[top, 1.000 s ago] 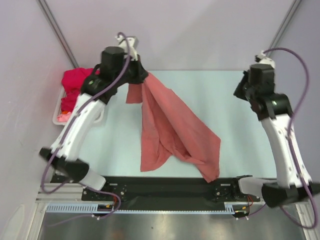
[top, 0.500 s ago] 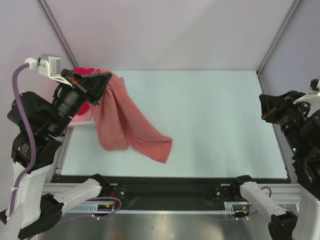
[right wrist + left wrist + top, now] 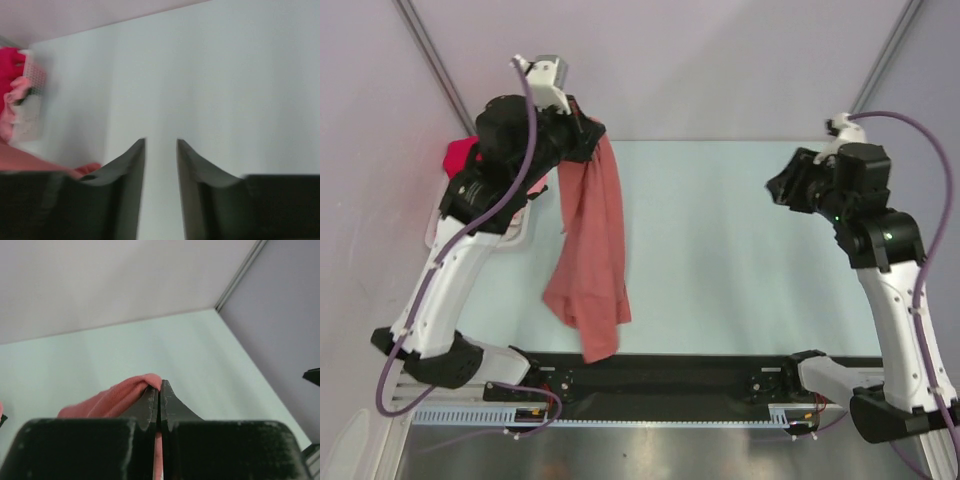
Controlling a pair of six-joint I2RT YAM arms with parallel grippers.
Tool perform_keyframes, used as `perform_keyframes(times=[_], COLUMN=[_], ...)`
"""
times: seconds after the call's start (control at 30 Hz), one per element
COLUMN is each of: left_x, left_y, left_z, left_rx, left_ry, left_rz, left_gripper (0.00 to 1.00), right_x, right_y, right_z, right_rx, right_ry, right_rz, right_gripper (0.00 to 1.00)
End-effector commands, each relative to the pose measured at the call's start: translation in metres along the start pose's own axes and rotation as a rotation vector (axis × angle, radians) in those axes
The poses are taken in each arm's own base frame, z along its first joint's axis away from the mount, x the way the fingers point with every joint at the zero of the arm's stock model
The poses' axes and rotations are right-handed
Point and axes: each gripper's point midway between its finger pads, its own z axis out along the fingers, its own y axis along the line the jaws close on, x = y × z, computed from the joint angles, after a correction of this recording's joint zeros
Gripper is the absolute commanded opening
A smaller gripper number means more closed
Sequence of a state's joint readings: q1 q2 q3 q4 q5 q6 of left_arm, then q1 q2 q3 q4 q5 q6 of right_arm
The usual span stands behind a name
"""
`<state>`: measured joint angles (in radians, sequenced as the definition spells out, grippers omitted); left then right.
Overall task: Fold and stack the t-shirts
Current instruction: Flatten the tshirt out
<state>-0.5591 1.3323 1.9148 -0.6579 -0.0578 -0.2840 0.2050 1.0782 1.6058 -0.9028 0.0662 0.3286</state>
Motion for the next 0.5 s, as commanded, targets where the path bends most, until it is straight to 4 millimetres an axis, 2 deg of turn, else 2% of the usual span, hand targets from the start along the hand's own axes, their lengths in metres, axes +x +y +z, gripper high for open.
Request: perform_keyframes(times=[0.0,0.03,0.07,0.1,0.13,0.17,0.2,0.23,0.3,0.37,0.4,0.43,0.47], left_x=[-0.029,-0.033,-0.033,-0.034,-0.036,-0.037,-0.036,-0.034,-0.034,-0.032,-0.034,-0.037,-0.036], left_y=[-0.012,-0.015,-0.015,-0.015,-0.014,-0.013,-0.014,-0.015,-0.015,-0.017,-0.017,-0.018,-0.022], left_z=[-0.011,-0.012,-0.011,-0.012,-0.013,-0.015,-0.015,-0.015,-0.017,-0.018,-0.019,-0.021,-0.022], left_rx=[0.047,0.062,0.064,0.063,0.054,0.050,0.052,0.057,0.062,0.070,0.070,0.072,0.096], left_ry=[-0.053,-0.056,-0.052,-0.054,-0.061,-0.063,-0.061,-0.055,-0.058,-0.057,-0.062,-0.071,-0.064], left_rz=[0.056,0.065,0.070,0.075,0.071,0.066,0.062,0.058,0.047,0.032,0.030,0.027,0.026], left_gripper=[0.00,0.00,0.00,0.00,0.00,0.00,0.00,0.00,0.00,0.00,0.00,0.00,0.00], right_x=[0.040,0.076,0.082,0.106,0.127,0.132,0.152,0.164,0.195,0.225,0.233,0.249,0.253], right_y=[0.082,0.090,0.108,0.136,0.147,0.161,0.186,0.194,0.216,0.222,0.221,0.229,0.232], right_z=[0.022,0.039,0.049,0.045,0.058,0.059,0.049,0.054,0.046,0.048,0.054,0.045,0.047], right_rx=[-0.496,-0.556,-0.631,-0.717,-0.714,-0.741,-0.794,-0.788,-0.826,-0.814,-0.777,-0.785,-0.773], right_ry=[0.182,0.296,0.291,0.348,0.391,0.377,0.407,0.416,0.444,0.474,0.465,0.478,0.466], right_rz=[-0.026,0.001,-0.006,-0.039,-0.060,-0.088,-0.126,-0.145,-0.214,-0.248,-0.258,-0.282,-0.283], right_gripper=[0.49,0.58,0.69,0.71,0.75,0.83,0.87,0.89,0.94,0.95,0.95,0.95,0.94])
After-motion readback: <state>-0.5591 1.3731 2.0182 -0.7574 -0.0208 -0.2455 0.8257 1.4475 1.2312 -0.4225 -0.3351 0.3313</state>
